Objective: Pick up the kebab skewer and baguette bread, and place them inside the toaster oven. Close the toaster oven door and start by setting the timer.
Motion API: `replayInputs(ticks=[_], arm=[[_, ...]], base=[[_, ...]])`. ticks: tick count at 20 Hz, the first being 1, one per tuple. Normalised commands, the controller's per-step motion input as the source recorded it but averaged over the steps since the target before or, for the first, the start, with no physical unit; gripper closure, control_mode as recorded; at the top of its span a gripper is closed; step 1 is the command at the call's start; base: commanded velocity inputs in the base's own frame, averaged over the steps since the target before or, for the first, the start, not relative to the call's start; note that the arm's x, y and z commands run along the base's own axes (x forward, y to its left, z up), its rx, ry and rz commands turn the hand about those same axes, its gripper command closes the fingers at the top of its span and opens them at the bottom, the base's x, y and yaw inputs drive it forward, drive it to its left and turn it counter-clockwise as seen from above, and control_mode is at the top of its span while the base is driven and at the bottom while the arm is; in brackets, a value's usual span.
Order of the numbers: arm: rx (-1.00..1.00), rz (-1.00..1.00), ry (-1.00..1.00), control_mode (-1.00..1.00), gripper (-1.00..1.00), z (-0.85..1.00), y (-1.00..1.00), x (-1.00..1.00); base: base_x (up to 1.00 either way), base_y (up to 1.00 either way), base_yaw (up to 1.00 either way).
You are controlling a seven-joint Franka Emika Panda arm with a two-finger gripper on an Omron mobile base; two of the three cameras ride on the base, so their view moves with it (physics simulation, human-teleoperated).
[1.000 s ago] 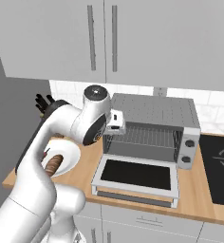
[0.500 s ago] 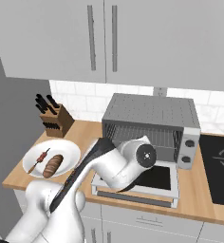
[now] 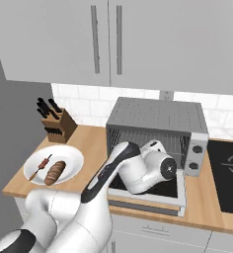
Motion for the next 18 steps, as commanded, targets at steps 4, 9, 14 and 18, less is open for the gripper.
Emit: replayInputs(ticks=[4, 9, 14, 18], arm=[[0.0, 0.0, -0.05, -1.0, -1.0, -0.36, -0.1, 0.53], [0.0, 0.0, -0.1, -1.0, -1.0, -0.59, -0.16, 0.3], [0.0, 0.0, -0.03, -1.0, -1.0, -0.09, -0.48, 0.28], [0.0, 0.0, -0.03, -1.0, -1.0, -0.22, -0.23, 0.33]], base=[[0.0, 0.0, 0.0], [0.0, 0.0, 0.0], [0.0, 0.0, 0.0], [0.0, 0.0, 0.0]])
